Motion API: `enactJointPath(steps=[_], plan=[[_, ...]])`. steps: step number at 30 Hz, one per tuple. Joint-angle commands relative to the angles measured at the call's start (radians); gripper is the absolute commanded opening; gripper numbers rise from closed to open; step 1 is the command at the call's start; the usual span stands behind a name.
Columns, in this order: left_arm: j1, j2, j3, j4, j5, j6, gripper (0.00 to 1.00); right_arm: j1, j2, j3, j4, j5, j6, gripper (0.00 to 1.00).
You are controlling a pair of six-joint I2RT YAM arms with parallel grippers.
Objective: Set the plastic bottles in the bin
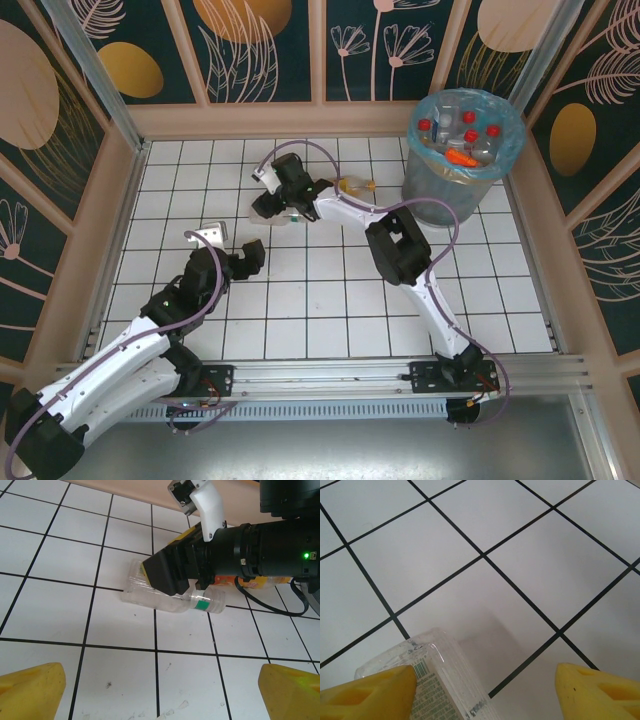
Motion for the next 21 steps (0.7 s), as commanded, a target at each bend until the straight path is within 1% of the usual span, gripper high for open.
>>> enactJointPath(steps=[1,10,12,16,18,21], plan=[[-0.003,-0.001,0.012,0.007,-0.019,-0.015,0.99,0.005,0.034,-0.028,-0.106,0.035,-0.045,0.72],[-0.003,0.014,0.007,0.03,-0.017,-0.035,0.98,0.01,0.035,-0.032,-0.137,0.047,-0.024,0.73],[-0.003,0.026,0.016,0.028,-0.019,-0.031,0.99,0.01,0.03,-0.02,-0.167,0.018,-0.032,0.75],[-0.003,0.054,0.048,0.015,-0.018,-0.02,0.99,0.021,0.012,-0.008,-0.257,-0.089,-0.059,0.77],[-0.003,0.069,0.067,0.0,-0.021,-0.021,0.99,0.034,0.001,-0.031,-0.276,-0.097,-0.062,0.77],[-0.003,0.076,0.086,-0.023,-0.021,-0.041,0.99,0.056,-0.019,-0.09,-0.277,-0.075,-0.066,0.77]])
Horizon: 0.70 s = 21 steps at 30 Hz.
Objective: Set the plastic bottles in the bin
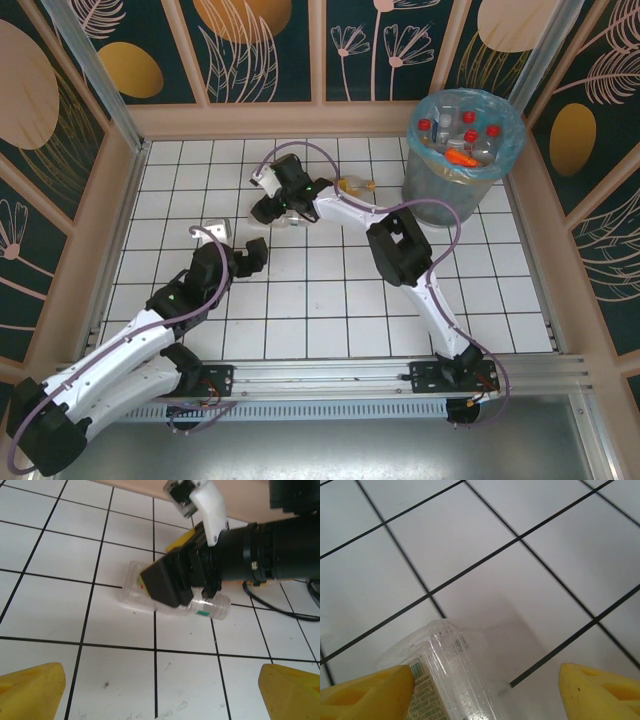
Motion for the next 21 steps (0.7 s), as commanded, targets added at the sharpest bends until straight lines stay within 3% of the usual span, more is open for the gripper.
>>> enactJointPath(steps=[1,11,21], plan=[[-0.003,-0.005,0.041,-0.026,-0.019,-0.032,0.99,0.044,0.006,-0.086,-0.188,0.011,-0.042,0.77],[-0.003,-0.061,0.006,-0.02,-0.04,-0.057,0.98,0.064,-0.02,-0.163,-0.187,0.076,-0.016,0.75],[-0.002,-0.061,0.019,-0.026,-0.045,-0.053,0.98,0.065,-0.145,-0.271,-0.082,0.038,0.064,0.52]])
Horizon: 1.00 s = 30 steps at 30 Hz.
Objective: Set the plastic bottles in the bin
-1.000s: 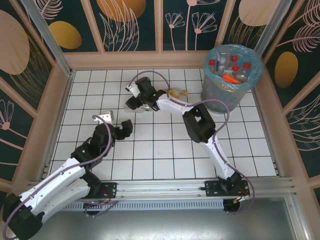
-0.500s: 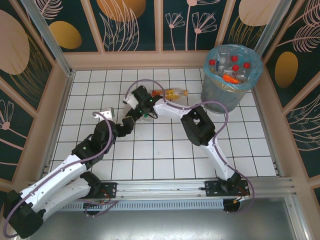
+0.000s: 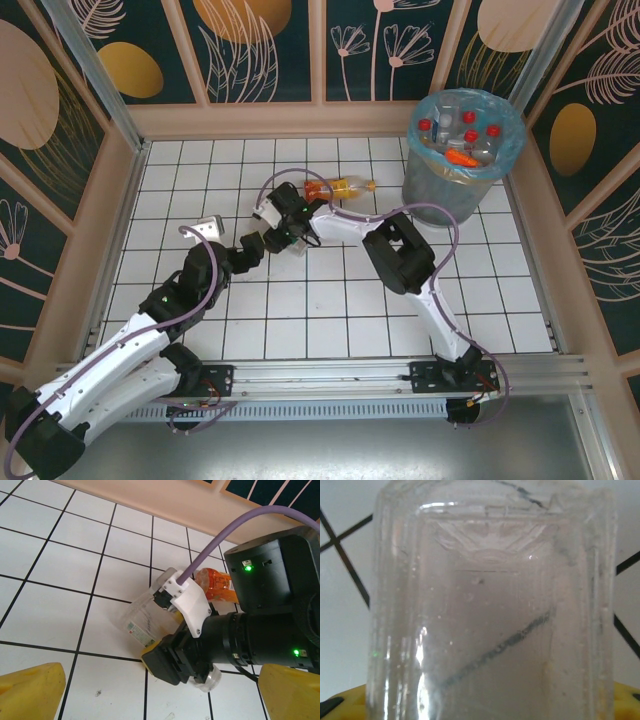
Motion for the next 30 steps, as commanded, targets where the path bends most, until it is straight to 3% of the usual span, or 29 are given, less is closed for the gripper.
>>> enactJointPath(steps=[1,14,20,22,25,30], plan=[[-0.003,-0.012,0.008,-0.015,-0.027,-0.004,0.98,0.001,-0.082,-0.06,-0.006,-0.018,0.062,0.52],[-0.004,-0.082,-0.032,-0.009,-0.049,0.004,0.98,-0.054,-0.398,-0.305,0.181,-0.07,0.239,0.45],[-0.004,-0.038,-0.019,0.026,-0.008,0.015,0.98,-0.076,-0.571,-0.339,0.125,0.11,0.255,0.45],[-0.003,0.008,-0.007,0.075,0.067,0.07,0.98,-0.09,-0.627,-0.298,0.068,0.191,0.235,0.46],[-0.005,0.132,0.052,0.142,0.305,0.177,0.96,-0.133,-0.718,-0.211,-0.013,0.281,0.211,0.46],[-0.017,0.283,0.138,0.24,0.551,0.203,0.9,-0.31,-0.839,-0.085,-0.079,0.441,0.233,0.48]])
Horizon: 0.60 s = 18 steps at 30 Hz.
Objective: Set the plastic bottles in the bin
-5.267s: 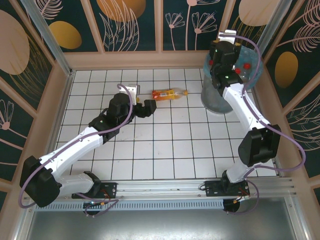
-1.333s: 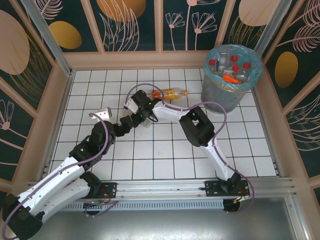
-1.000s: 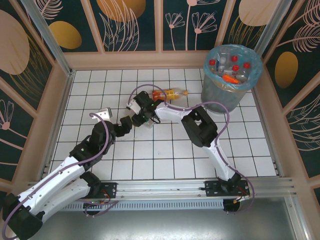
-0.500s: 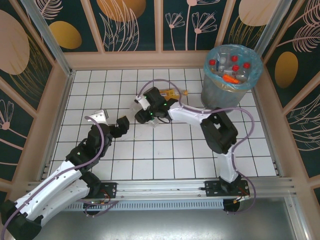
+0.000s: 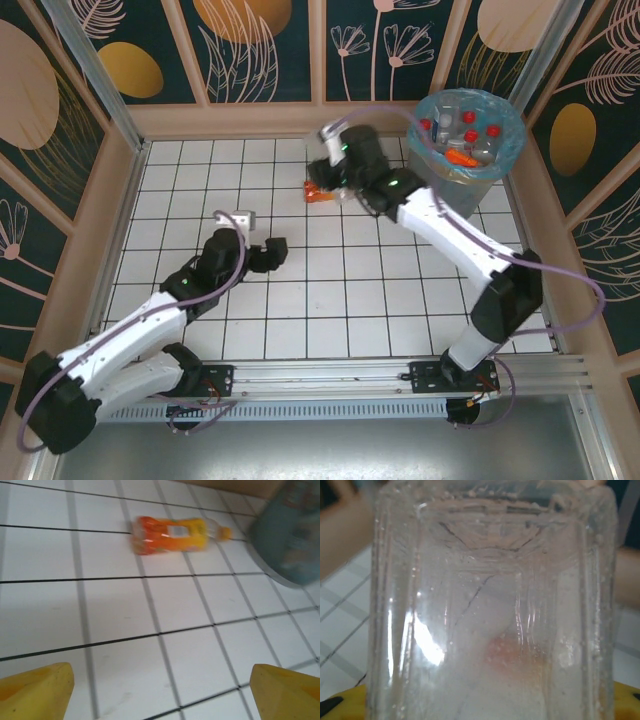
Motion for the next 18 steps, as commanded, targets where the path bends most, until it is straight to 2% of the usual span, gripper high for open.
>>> enactJointPath(steps=[1,5,8,11,14,18], plan=[[-0.023,0.042,0.072,0.141,0.227,0.066,0.9,-0.149,-0.108,0.091,-0.057,0.193,0.015,0.48],[-0.078,0.126,0.193,0.167,0.256,0.112,0.89,-0.31,-0.155,0.083,0.028,0.323,0.012,0.46],[-0.109,0.213,0.31,0.161,0.269,0.13,0.89,-0.387,-0.165,0.036,0.135,0.381,-0.002,0.46],[-0.129,0.3,0.429,0.143,0.287,0.136,0.9,-0.411,-0.161,-0.044,0.27,0.468,-0.05,0.48],[-0.133,0.368,0.498,0.103,0.279,0.126,0.9,-0.42,-0.16,-0.129,0.38,0.485,-0.065,0.5],[-0.134,0.399,0.499,0.047,0.244,0.12,0.9,-0.448,-0.12,-0.17,0.401,0.485,-0.057,0.53]])
